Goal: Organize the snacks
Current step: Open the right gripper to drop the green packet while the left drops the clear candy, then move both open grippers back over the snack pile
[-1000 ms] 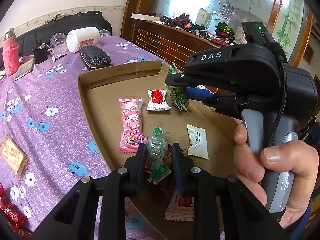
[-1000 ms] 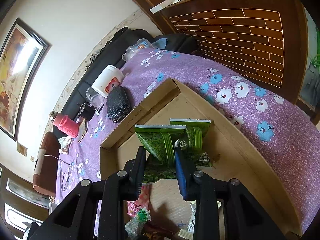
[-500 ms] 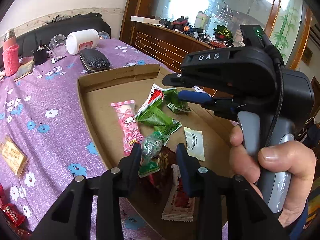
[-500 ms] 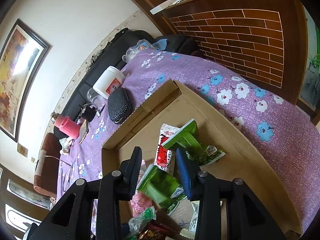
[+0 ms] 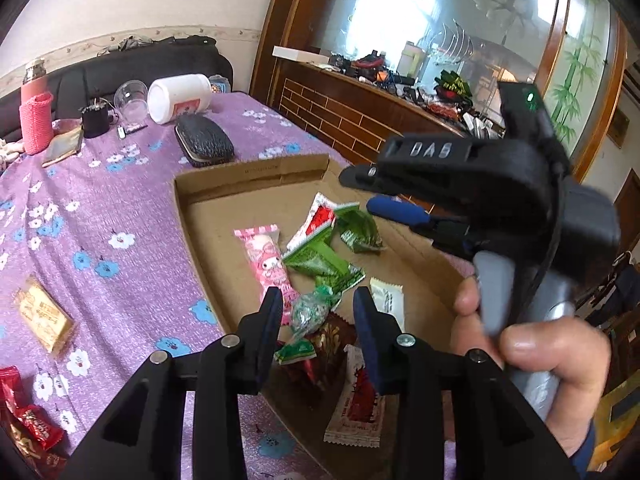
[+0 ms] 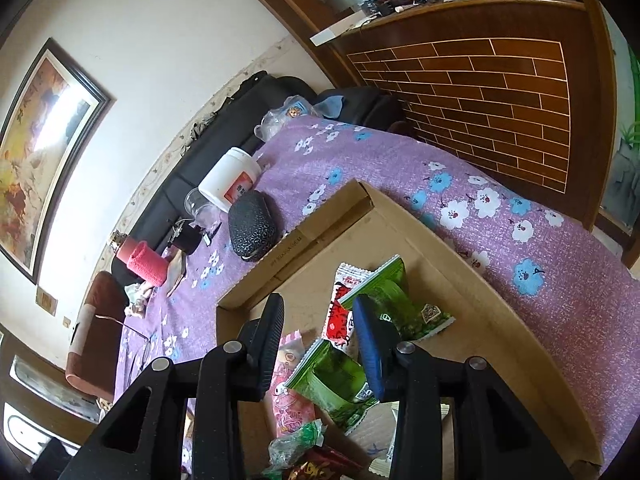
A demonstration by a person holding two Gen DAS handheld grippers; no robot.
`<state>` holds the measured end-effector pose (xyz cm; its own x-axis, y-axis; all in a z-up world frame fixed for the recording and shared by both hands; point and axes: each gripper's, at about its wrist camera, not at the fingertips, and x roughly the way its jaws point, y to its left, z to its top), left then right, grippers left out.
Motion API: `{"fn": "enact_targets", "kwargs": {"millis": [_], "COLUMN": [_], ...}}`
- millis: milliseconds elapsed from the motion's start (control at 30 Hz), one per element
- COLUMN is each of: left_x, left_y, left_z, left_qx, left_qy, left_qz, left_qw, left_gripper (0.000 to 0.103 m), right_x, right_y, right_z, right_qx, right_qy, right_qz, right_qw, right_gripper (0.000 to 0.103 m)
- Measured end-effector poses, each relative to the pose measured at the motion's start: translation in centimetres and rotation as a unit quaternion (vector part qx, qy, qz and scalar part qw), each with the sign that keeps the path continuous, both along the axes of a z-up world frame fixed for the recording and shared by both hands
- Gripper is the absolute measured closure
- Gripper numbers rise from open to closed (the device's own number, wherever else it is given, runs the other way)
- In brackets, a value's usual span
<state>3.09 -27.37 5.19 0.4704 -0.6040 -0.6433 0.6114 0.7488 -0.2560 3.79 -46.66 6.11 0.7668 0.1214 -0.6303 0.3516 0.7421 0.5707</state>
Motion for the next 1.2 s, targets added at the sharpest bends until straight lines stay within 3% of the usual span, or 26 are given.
{"fn": "enact_targets", "kwargs": {"millis": [200,433,600,700,833,967,1033,1200], "left_x": [-0.7,-1.2,-2.4,-2.7,-2.5,-2.6,-2.0,-1.4], "left_y": [0.7,3.5,8.0,13.2,21.1,28.8,30.2,30.0], "left_z": [1.9,3.2,4.0,3.7,2.1,-0.7,-1.8,-3.6], "left_qx": [0.011,0.023,0.026,0.033,0.027,0.001,-0.007,-0.003], "left_qy": [-0.007,0.014,-0.004,-0.011,0.021,0.077,0.104,0.128], "left_qz": [0.014,0.04,0.068,0.109,0.172,0.258,0.274,0.25], "left_qw": [0.9998,0.9988,0.9973,0.9935,0.9845,0.9632,0.9562,0.9597], "left_gripper": [0.068,0.068,0.067,0.063,0.062,0.062,0.062,0.06], "right_x": [0.1,0.3,0.4,0.3,0.4,0.7,0.8,1.0], "right_y": [0.8,1.8,3.3,4.6,7.0,8.6,9.0,9.1], "right_z": [0.4,0.8,1.4,1.7,2.1,1.9,1.6,1.2], "right_qx": [-0.02,-0.04,-0.06,-0.073,-0.092,-0.109,-0.112,-0.112], "right_qy": [-0.005,-0.013,-0.029,-0.041,-0.058,-0.053,-0.049,-0.043], "right_qz": [0.008,0.021,0.049,0.07,0.114,0.135,0.139,0.14], "right_qw": [1.0,0.999,0.997,0.994,0.987,0.983,0.983,0.983], "right_gripper": [0.065,0.065,0.065,0.065,0.065,0.064,0.064,0.064]}}
